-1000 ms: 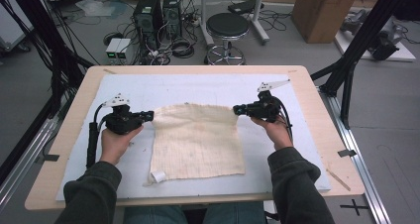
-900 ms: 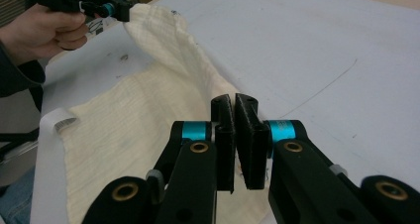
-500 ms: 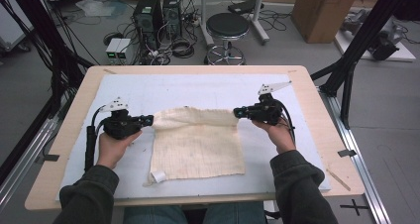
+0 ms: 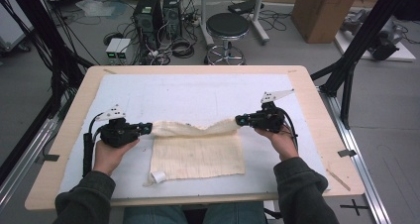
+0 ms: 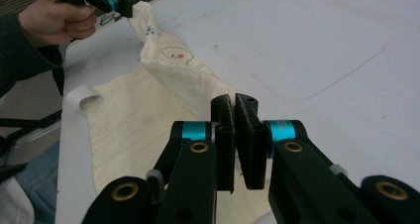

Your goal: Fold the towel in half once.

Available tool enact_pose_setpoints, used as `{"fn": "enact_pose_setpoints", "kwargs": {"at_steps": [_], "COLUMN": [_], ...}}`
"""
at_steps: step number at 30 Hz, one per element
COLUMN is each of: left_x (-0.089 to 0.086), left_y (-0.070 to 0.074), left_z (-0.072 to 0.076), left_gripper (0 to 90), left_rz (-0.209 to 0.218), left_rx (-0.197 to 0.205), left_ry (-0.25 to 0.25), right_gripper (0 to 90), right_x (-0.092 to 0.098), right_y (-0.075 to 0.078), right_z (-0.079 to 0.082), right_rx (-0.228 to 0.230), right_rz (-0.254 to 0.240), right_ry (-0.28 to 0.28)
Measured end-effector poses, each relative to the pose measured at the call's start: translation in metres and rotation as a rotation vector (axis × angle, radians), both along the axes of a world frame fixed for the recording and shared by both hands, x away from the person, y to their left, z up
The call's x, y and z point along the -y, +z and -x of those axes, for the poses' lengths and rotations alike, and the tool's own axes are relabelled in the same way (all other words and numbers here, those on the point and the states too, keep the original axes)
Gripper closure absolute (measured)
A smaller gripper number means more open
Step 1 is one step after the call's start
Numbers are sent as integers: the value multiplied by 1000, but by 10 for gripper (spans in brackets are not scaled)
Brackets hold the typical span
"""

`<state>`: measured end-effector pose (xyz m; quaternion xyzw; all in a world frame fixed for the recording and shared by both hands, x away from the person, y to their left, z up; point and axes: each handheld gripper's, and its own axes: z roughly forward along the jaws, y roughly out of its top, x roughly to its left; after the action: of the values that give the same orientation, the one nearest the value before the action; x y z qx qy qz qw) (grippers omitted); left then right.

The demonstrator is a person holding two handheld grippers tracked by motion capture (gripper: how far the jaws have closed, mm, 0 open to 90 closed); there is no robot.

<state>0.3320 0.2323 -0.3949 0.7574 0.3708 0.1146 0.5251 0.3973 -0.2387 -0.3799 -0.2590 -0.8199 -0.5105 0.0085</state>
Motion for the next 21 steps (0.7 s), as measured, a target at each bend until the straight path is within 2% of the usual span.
{"fn": "enact_pose_setpoints", "kwargs": {"at_steps": [9,12,13,14,16,21], "left_x": [0,1,1,1,3,6], "left_y": [-3,-5,-6,-7,-6,-3], "left_z": [11,15,17,18,21,30], "left_gripper": [875,875,875,875,875,875], "left_rz": [-15,-22,-22,-28,-59,-66], "left_rx": [4,5,2,-2,5,17], "left_ry": [-24,-29,-30,-35,-43,-64], "right_gripper": [865,865,865,865,865,865], "right_x": [2,3,3,3,4,7], "right_y": [-5,-7,-8,-8,-10,-15], "right_z": [10,14,15,18,20,27], "right_rx": [4,-2,10,-1,8,0], "right_rz": [-16,-2,-8,-8,-9,-6], "right_ry": [18,25,25,27,30,34]}}
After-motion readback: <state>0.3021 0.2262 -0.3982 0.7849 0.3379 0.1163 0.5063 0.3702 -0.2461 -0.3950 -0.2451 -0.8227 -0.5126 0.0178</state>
